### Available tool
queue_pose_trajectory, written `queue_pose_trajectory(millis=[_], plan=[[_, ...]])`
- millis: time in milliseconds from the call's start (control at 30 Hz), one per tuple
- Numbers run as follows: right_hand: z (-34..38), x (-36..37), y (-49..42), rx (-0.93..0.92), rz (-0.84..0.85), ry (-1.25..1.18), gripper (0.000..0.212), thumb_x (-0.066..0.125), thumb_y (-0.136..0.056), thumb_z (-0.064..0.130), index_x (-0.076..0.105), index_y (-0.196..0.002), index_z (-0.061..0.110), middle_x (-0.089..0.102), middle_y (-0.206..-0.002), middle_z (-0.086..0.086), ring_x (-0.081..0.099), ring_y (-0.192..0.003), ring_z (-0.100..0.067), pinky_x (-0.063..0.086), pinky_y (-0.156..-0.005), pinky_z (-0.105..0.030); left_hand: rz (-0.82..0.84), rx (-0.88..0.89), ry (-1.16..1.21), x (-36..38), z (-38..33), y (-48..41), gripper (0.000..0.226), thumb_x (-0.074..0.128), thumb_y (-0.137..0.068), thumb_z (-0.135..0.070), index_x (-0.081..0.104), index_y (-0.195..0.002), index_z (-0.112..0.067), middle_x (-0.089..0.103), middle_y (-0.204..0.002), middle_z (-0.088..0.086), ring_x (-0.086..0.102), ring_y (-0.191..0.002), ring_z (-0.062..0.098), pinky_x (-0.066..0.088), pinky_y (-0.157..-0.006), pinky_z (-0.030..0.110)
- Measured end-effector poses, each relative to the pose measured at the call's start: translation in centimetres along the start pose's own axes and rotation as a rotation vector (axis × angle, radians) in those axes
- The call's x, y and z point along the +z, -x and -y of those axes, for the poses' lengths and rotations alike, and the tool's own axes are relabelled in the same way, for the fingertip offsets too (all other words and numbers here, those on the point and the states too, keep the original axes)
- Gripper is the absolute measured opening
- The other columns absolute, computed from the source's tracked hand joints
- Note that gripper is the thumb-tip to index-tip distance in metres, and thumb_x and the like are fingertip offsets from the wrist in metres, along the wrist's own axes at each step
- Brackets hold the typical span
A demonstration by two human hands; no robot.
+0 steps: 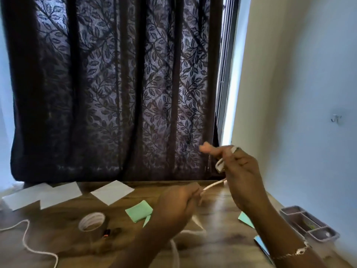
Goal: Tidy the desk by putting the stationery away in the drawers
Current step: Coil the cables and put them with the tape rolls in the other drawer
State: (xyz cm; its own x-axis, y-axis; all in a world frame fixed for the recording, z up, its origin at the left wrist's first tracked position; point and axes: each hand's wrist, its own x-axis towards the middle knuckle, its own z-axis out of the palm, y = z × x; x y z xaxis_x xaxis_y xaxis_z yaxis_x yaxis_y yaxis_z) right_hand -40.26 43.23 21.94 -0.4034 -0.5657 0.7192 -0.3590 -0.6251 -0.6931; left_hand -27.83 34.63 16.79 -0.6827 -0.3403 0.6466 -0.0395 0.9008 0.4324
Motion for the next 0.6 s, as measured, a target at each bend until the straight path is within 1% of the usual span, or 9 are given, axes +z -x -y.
queue_pose_trajectory(millis=[33,100,200,300,367,433,467,533,600], plan=[[-0.6,-0.5,0.5,-0.01,0.064,0.232,0.027,0.047,-0.093,0.026,0.069,-0.078,0.021,0.074,-0.093,0.002,0.066,-0.096,-0.006,0.047,-0.085,-0.015,-0.012,0.005,-0.069,-0.4,0.0,0.3,0.036,0.029,-0.086,-0.051,0.05,-0.068,-0.029,0.055,-0.065,-0.007,0.053,-0.065,0.011,0.042,-0.063,0.035],[-1.2,-1.1,1.3,0.05,0.206,0.495,0.027,0.049,-0.093,0.02,0.063,-0.071,0.024,0.07,-0.078,0.007,0.063,-0.076,0.002,0.046,-0.072,-0.012,-0.087,0.077,-0.242,-1.2,0.0,0.6,0.042,0.03,-0.088,-0.05,0.06,-0.078,-0.022,0.063,-0.072,-0.004,0.056,-0.066,0.011,0.043,-0.061,0.032],[-1.2,-0.6,2.7,0.283,0.46,0.521,0.034,0.045,-0.097,0.019,0.054,-0.065,0.009,0.057,-0.056,0.003,0.053,-0.054,-0.002,0.045,-0.062,-0.022,-0.119,0.178,-0.331,-2.1,0.0,1.0,0.04,0.033,-0.09,-0.042,0.061,-0.075,-0.017,0.06,-0.068,-0.005,0.054,-0.061,0.009,0.041,-0.052,0.027],[-0.8,0.2,4.0,0.621,0.635,0.168,0.045,0.039,-0.095,0.035,0.061,-0.07,0.006,0.052,-0.044,-0.003,0.047,-0.041,-0.013,0.043,-0.056,-0.029,-0.12,0.159,-0.265,-2.6,0.5,1.1,0.04,0.031,-0.091,-0.042,0.055,-0.073,-0.015,0.05,-0.066,-0.01,0.048,-0.06,0.007,0.039,-0.053,0.028],[-0.6,0.7,4.6,0.808,0.673,-0.158,0.049,0.037,-0.09,0.043,0.061,-0.063,0.01,0.042,-0.039,-0.001,0.037,-0.033,-0.011,0.037,-0.051,-0.028,-0.139,0.141,-0.222,-2.3,0.5,1.1,0.043,0.029,-0.091,-0.043,0.054,-0.072,-0.013,0.046,-0.067,-0.01,0.046,-0.062,0.008,0.036,-0.056,0.027],[-1.1,1.3,5.1,0.901,0.729,-0.544,0.05,0.033,-0.092,0.044,0.058,-0.062,0.014,0.04,-0.038,0.003,0.036,-0.031,-0.007,0.038,-0.048,-0.025,-0.149,0.092,-0.099,-1.7,0.5,1.4,0.045,0.029,-0.09,-0.044,0.052,-0.071,-0.011,0.046,-0.064,-0.007,0.047,-0.062,0.01,0.036,-0.057,0.029],[-1.5,1.6,5.1,0.887,0.762,-0.77,0.048,0.032,-0.094,0.043,0.057,-0.067,0.013,0.045,-0.041,0.003,0.042,-0.034,-0.007,0.044,-0.051,-0.024,-0.164,0.027,0.011,-1.3,0.6,1.6,0.044,0.029,-0.089,-0.046,0.051,-0.069,-0.013,0.046,-0.062,-0.006,0.047,-0.06,0.01,0.037,-0.057,0.031],[-2.2,2.6,4.9,0.743,0.772,-1.188,0.045,0.028,-0.099,0.036,0.058,-0.085,0.006,0.06,-0.062,-0.005,0.059,-0.057,-0.014,0.051,-0.075,-0.03,-0.199,-0.126,0.218,-0.8,0.9,2.0,0.044,0.031,-0.086,-0.051,0.05,-0.07,-0.015,0.049,-0.059,0.0,0.047,-0.058,0.012,0.04,-0.058,0.034],[-2.3,3.4,4.1,0.534,0.608,-1.328,0.042,0.029,-0.101,0.029,0.058,-0.097,-0.001,0.065,-0.084,-0.014,0.064,-0.084,-0.024,0.042,-0.1,-0.036,-0.199,-0.195,0.208,-0.1,1.1,2.5,0.043,0.032,-0.086,-0.051,0.054,-0.077,-0.016,0.054,-0.063,0.003,0.051,-0.061,0.011,0.042,-0.06,0.027]])
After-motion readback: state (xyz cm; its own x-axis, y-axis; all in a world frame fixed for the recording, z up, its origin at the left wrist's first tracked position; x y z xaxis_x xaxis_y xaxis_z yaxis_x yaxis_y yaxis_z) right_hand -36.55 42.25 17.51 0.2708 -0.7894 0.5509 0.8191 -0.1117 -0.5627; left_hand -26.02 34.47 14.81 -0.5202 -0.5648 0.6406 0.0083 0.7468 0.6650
